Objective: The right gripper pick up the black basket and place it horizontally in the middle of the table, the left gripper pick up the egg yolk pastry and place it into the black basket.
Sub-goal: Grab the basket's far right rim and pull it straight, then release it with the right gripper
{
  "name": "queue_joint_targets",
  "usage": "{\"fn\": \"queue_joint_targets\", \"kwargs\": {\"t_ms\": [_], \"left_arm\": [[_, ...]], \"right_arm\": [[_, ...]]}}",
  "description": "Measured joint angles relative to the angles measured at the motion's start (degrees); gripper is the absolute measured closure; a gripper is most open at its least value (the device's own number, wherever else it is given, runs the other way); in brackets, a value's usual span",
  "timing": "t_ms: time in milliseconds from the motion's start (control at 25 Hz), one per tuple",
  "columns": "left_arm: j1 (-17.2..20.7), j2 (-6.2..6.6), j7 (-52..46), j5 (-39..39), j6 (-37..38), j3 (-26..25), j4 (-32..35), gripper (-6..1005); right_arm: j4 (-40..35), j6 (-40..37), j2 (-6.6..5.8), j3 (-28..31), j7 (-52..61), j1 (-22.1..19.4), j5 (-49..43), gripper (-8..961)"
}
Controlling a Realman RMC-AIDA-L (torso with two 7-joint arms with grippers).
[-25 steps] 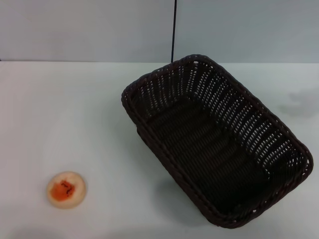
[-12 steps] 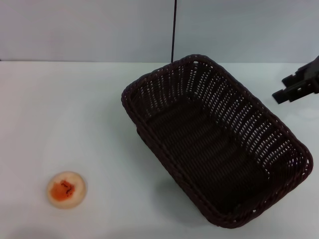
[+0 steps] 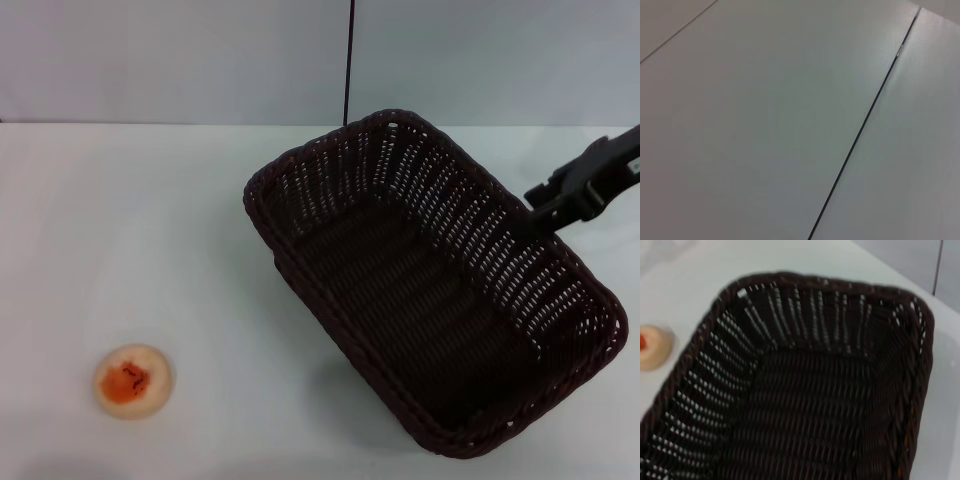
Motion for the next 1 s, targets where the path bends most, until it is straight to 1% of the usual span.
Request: {"fn": "queue_joint_targets", "kwargs": {"t_ms": [120, 160, 200, 280, 360, 520, 680, 880, 1000], "left_arm": [[-0.04, 0.00, 0.01, 0.01, -0.04, 0.01, -0.42, 185], [-0.04, 0.00, 0.01, 0.01, -0.04, 0.01, -0.42, 185], [-0.04, 0.00, 0.01, 0.01, -0.04, 0.01, -0.42, 185], [-0.03, 0.00, 0.01, 0.00, -0.35, 0.02, -0.66, 185], [-0.04, 0.00, 0.01, 0.00, -0.69, 0.02, -0.65, 185], [-0.08, 0.00, 0.01, 0.00, -1.54, 0.02, -1.20, 185], [0.04, 0.00, 0.01, 0.01, -2.23, 0.17, -1.33, 185], [0.07, 0.00, -0.09, 0.01, -2.57, 0.56, -1.36, 185], [0.11, 0.00, -0.34, 0.00, -2.57, 0.56, -1.35, 185]], "right_arm": [[0.06, 1.35, 1.55, -0.64, 0.51, -0.01, -3.19, 366], [0.13, 2.43, 2.61, -0.66, 0.62, 0.03, -4.92, 369], [0.32, 2.90, 3.01, -0.71, 0.62, 0.03, -5.27, 372], [0.53, 3.28, 3.24, -0.71, 0.61, 0.05, -5.35, 378], [0.98, 4.01, 4.02, -0.75, 0.37, 0.07, -5.30, 384], [0.96, 4.46, 4.42, -0.77, 0.26, -0.08, -5.16, 396], [0.82, 4.51, 4.45, -0.79, 0.04, -0.24, -4.85, 408], [0.68, 4.40, 4.45, -0.50, -0.25, -0.39, -4.55, 647], [0.56, 4.34, 4.46, -0.22, -0.27, -0.70, -4.33, 686]]}}
